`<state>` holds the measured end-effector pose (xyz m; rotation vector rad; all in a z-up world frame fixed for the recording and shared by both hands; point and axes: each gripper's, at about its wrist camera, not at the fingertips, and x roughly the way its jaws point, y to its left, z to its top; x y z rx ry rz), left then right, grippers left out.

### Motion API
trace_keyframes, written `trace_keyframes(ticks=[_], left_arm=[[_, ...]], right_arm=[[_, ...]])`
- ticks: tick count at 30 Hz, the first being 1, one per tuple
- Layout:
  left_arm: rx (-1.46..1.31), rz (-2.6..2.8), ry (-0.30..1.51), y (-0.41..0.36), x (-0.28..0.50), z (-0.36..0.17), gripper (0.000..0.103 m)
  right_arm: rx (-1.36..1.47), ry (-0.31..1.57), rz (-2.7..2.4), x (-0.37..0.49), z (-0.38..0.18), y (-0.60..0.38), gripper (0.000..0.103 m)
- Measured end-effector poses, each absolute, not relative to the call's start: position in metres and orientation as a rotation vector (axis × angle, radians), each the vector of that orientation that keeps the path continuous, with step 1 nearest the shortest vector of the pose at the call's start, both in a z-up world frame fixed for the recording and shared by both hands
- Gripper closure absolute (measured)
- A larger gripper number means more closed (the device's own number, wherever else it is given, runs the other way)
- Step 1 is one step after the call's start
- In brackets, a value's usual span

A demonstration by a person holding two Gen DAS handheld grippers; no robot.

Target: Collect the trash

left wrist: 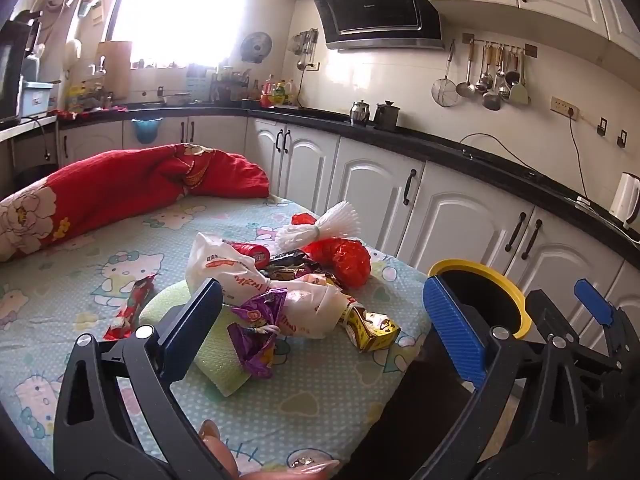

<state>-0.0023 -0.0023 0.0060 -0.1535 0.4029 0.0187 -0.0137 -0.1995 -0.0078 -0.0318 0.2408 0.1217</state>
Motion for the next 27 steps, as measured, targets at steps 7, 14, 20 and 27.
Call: trace_keyframes(ticks=[7, 14, 20, 27], left_arm=[[-0.154, 0.018, 0.401, -0.0025, -0.0029, 0.0056, 0.011], [-0.155, 0.019, 0.400, -0.0027, -0.0034, 0.0055, 0.011], [-0.155, 0.018, 0.399, -0.0025, -0.0036, 0.0053, 0.011], [-0.155, 0.018, 0.398, -0.0029, -0.0047, 0.0057, 0.011]], right_arm=[[-0.032, 0.243, 0.122, -0.0137, -0.0073, -0.1994, 0.006], [-0.033, 0.244, 0.121, -0.0137, -0.0065, -0.1991, 0.006], [-0.034, 0.243, 0.122, -0.0136, -0.0068, -0.1988, 0.006], [-0.034, 0.243, 0.121, -0.0137, -0.0062, -0.1984, 0.006]])
